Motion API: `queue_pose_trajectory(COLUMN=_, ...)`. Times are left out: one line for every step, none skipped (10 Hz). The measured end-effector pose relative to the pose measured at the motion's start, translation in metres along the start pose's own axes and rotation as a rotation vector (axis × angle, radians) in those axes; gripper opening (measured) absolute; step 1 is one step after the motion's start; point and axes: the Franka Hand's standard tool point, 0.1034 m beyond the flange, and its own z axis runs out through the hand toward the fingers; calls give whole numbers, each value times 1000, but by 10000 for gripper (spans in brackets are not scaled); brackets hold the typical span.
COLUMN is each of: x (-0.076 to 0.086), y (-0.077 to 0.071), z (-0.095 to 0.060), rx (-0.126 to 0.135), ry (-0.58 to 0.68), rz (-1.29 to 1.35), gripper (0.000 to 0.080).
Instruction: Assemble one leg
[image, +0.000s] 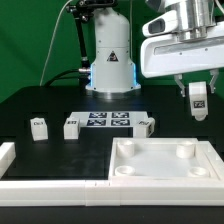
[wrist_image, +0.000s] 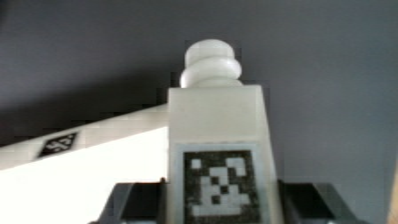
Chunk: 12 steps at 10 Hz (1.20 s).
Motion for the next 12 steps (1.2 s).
queue_pose_trajectory(x=-1, y=-6, z=8, rx=4, ry=22, rz=-61, gripper=291)
queue_pose_trajectory(x=4, y=0, z=10, rx=-15, ry=-2, rz=-126, gripper=291)
queue_pose_trajectory(x=17, y=4, z=6, rx=-20, ry=4, rz=-159, gripper=291)
queue_pose_trajectory(x=27, y=8, z=3, rx=-25, ry=7, rz=-189, gripper=291)
queue_pose_trajectory(x=36, y=10, z=2, rx=-27, ry=10, rz=-212, gripper=291)
queue_pose_trajectory(x=42, y=10, z=1, rx=-27, ry=18, rz=-218, gripper=291)
queue_pose_trajectory(x=39, y=10, z=2, rx=-26, ry=13, rz=-219, gripper=291)
queue_pose_trajectory(x=40, y=9, z=2, rx=-24, ry=23, rz=-220, gripper=291)
queue_pose_trajectory(x=40, y=9, z=2, rx=-20, ry=44, rz=-222, gripper=291)
queue_pose_trajectory(x=41, y=10, z=2, rx=-19, ry=48, rz=-227, gripper=291)
queue_pose_trajectory(x=52, y=10, z=3, rx=-6, ry=130, rz=-255, gripper=291)
queue_pose_trajectory(x=64, y=13, z=9, rx=5, ry=241, rz=-279, gripper=291)
